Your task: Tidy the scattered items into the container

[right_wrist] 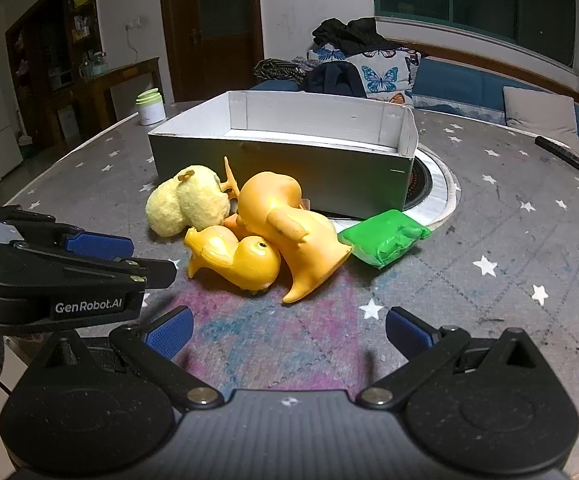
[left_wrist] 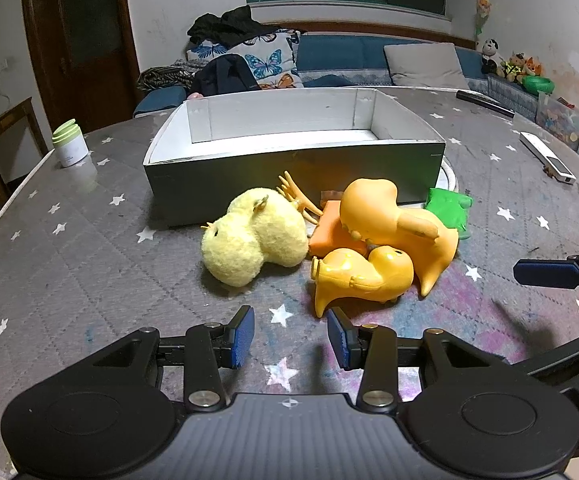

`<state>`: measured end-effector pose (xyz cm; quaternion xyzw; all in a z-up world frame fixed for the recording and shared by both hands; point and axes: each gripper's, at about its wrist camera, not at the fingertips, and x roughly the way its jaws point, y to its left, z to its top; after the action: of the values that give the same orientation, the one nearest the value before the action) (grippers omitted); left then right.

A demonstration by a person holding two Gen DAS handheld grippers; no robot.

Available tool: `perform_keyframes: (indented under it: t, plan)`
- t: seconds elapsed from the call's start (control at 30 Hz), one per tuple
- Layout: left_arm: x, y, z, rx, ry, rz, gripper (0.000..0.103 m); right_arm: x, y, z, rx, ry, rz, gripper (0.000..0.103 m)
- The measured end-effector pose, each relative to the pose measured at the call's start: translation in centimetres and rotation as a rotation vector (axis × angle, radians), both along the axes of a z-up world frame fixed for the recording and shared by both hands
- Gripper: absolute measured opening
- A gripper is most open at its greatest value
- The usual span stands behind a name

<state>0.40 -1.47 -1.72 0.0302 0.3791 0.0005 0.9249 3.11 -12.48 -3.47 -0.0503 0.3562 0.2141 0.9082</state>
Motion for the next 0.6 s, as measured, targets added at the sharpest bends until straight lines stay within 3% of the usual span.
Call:
perform_keyframes:
  t: [0.6]
  plan:
    - [1.4, 0.0, -0.4, -0.011, 0.032, -0.002, 0.043, 1.0, 0.4, -0.3, 0.002, 0.021, 0.013, 0.103]
